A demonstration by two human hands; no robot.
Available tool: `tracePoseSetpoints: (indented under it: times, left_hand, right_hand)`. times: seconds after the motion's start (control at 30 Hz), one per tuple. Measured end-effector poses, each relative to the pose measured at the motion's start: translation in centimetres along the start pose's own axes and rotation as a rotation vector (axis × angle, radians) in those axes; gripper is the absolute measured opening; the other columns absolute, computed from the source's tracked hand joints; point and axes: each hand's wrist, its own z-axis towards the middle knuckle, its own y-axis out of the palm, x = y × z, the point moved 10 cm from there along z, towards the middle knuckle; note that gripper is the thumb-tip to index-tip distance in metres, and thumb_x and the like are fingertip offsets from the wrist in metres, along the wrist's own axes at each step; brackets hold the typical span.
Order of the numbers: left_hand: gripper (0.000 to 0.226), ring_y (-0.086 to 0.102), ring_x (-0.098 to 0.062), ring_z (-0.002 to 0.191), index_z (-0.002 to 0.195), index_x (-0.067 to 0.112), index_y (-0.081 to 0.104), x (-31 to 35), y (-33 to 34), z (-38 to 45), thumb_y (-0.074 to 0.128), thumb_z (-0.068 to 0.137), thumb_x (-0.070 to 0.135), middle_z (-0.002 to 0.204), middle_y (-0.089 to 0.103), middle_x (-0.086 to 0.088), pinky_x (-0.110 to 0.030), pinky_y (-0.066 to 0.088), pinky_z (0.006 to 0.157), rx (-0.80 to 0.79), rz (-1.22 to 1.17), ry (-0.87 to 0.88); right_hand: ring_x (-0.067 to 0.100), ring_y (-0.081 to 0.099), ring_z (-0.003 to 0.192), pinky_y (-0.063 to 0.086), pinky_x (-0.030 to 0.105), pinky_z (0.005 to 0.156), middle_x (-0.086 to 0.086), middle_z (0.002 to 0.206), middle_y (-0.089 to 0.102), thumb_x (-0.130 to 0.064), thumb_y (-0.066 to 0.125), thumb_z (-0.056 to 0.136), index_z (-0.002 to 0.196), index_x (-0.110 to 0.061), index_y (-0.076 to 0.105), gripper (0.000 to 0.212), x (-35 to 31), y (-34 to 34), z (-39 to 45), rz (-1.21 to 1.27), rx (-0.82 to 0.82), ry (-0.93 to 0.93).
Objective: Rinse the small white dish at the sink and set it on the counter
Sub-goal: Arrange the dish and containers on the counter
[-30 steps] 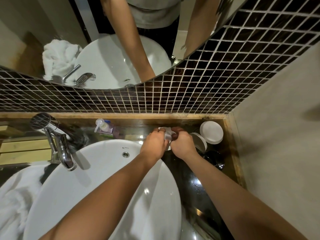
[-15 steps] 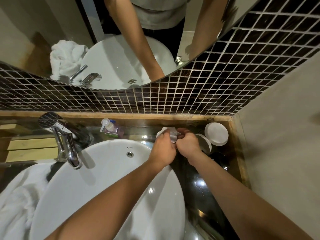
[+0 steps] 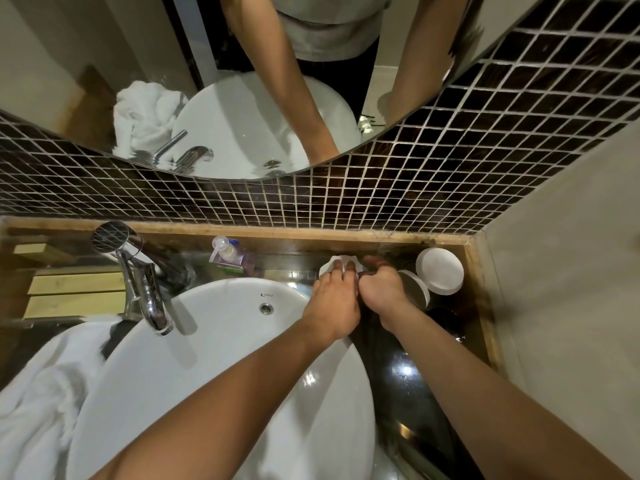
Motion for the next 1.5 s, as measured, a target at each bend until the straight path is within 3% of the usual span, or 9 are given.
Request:
tracePoseSetpoints:
  times: [0.37,0.5,0.63,0.77,0.9,1.07,1.17,1.3,1.5]
  left_hand:
    - [0.072,0.02,-0.034,0.143,0.152,0.011,0.011,-0.7,-0.1,0.8,0.051,0.092,0.022,0.158,0.017,-0.018,-0.044,0.02,0.117,-0.034,-0.033,-0.019]
    - [0.066,0.028,-0.031,0.14,0.15,0.009,0.019,-0.8,-0.4,0.9,0.05,0.092,0.021,0.152,0.031,-0.017,-0.043,0.025,0.115,0.002,-0.13,-0.04]
    - [0.06,0.036,-0.031,0.133,0.146,0.009,0.028,-1.3,-0.8,1.0,0.052,0.091,0.016,0.143,0.042,-0.016,-0.039,0.031,0.111,0.026,-0.238,-0.087]
    - [0.056,0.042,-0.03,0.129,0.142,0.009,0.033,-1.6,-1.3,0.8,0.054,0.091,0.015,0.139,0.045,-0.015,-0.038,0.036,0.107,0.044,-0.288,-0.094]
    - [0.054,0.047,-0.027,0.124,0.141,0.011,0.035,-1.5,-1.5,0.5,0.054,0.092,0.018,0.136,0.048,-0.014,-0.037,0.04,0.104,0.046,-0.308,-0.099]
    - [0.048,0.054,-0.025,0.114,0.136,0.014,0.04,-1.6,-1.6,0.7,0.054,0.091,0.017,0.125,0.056,-0.01,-0.04,0.047,0.098,0.019,-0.368,-0.099]
    - [0.048,0.057,-0.025,0.11,0.138,0.016,0.039,-2.1,-1.8,0.7,0.051,0.092,0.015,0.121,0.059,-0.009,-0.039,0.05,0.092,0.006,-0.401,-0.129]
    - [0.054,0.047,-0.028,0.124,0.144,0.013,0.034,-2.4,-2.1,0.3,0.049,0.092,0.014,0.134,0.052,-0.011,-0.042,0.035,0.107,0.058,-0.298,-0.14]
    - [0.047,0.046,-0.025,0.122,0.133,0.016,0.044,-3.9,-2.6,-0.5,0.055,0.087,0.021,0.129,0.054,-0.006,-0.039,0.026,0.106,0.149,-0.058,-0.172]
  right_hand:
    - [0.023,0.054,0.122,0.048,0.033,0.085,0.005,0.14,0.055,-0.012,0.062,0.095,0.145,-0.027,0.045,0.055,-0.1,0.1,0.4,0.006,-0.026,0.033]
    - [0.02,0.053,0.117,0.044,0.023,0.068,0.005,0.142,0.055,-0.01,0.059,0.096,0.146,-0.027,0.044,0.055,0.1,0.7,0.0,0.028,-0.045,0.042]
    - [0.026,0.053,0.127,0.048,0.03,0.082,0.007,0.142,0.055,-0.003,0.058,0.094,0.146,-0.027,0.044,0.058,0.3,0.6,0.0,0.054,-0.045,0.073]
    - [0.023,0.055,0.123,0.047,0.023,0.068,0.007,0.14,0.056,-0.006,0.055,0.097,0.145,-0.03,0.046,0.055,0.4,0.9,-0.3,0.107,-0.06,0.086]
    - [0.024,0.054,0.127,0.051,0.034,0.09,0.006,0.14,0.057,-0.008,0.054,0.099,0.146,-0.03,0.045,0.052,0.5,0.9,-0.4,0.135,-0.065,0.09]
    - [0.023,0.055,0.121,0.051,0.03,0.077,0.007,0.142,0.054,-0.009,0.047,0.102,0.146,-0.029,0.045,0.049,0.3,1.2,-0.7,0.115,-0.082,0.086]
    - [0.023,0.055,0.121,0.053,0.039,0.093,0.009,0.143,0.053,-0.009,0.044,0.104,0.148,-0.027,0.044,0.048,0.2,1.2,-0.7,0.093,-0.084,0.07]
    - [0.028,0.048,0.133,0.044,0.045,0.108,0.008,0.148,0.05,-0.005,0.042,0.102,0.147,-0.028,0.045,0.05,0.4,0.9,-0.8,0.024,-0.039,0.047]
    - [0.032,0.042,0.14,0.042,0.043,0.106,0.008,0.154,0.046,0.0,0.048,0.098,0.152,-0.023,0.04,0.059,0.2,-0.7,-1.4,-0.114,0.109,0.021]
